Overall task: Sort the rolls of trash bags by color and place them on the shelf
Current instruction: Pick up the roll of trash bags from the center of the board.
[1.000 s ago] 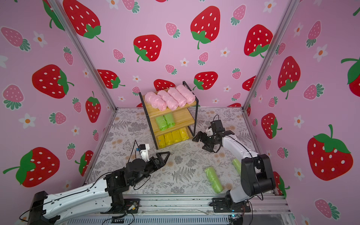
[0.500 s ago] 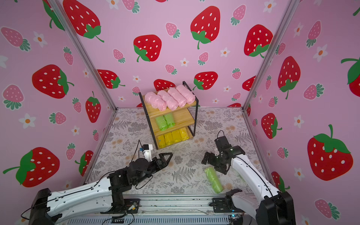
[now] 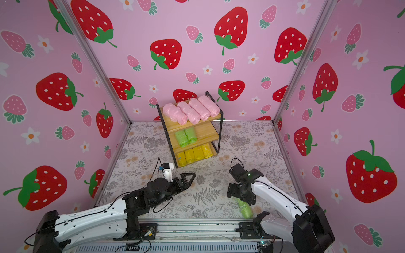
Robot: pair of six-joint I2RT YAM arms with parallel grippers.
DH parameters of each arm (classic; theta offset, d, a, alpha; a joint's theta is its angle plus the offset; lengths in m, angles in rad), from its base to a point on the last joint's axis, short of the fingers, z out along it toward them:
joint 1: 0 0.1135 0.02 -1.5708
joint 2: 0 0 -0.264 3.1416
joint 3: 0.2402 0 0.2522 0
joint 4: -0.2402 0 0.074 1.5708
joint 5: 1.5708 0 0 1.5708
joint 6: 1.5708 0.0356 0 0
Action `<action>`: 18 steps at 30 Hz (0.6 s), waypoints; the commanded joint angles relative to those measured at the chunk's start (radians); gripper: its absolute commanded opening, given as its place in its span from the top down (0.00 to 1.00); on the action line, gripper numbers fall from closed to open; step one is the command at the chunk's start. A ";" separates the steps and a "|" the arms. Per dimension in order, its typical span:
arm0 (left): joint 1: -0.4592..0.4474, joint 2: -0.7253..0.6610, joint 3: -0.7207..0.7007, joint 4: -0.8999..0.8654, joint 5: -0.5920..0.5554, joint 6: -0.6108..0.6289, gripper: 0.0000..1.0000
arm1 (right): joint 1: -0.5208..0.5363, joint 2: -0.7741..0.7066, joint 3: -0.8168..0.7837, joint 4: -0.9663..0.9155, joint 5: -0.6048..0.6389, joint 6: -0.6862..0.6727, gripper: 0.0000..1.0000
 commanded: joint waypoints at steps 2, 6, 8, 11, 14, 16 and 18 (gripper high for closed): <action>0.002 -0.002 0.038 0.008 0.011 0.002 0.00 | 0.033 0.002 -0.020 -0.051 0.045 0.048 0.05; 0.003 0.012 0.047 0.010 0.021 0.004 0.00 | 0.066 0.018 -0.025 -0.054 0.039 0.061 0.06; 0.003 0.018 0.050 0.009 0.022 0.004 0.01 | 0.083 0.018 -0.024 -0.064 0.040 0.069 0.06; 0.003 0.024 0.051 0.010 0.024 0.002 0.00 | 0.104 0.002 -0.020 -0.092 0.049 0.087 0.06; 0.002 0.034 0.056 0.014 0.027 0.003 0.00 | 0.124 -0.015 -0.007 -0.131 0.068 0.111 0.05; 0.002 0.042 0.060 0.016 0.033 0.004 0.00 | 0.136 -0.019 0.005 -0.160 0.086 0.127 0.05; 0.002 0.051 0.065 0.016 0.038 0.005 0.00 | 0.145 -0.024 0.015 -0.183 0.104 0.139 0.04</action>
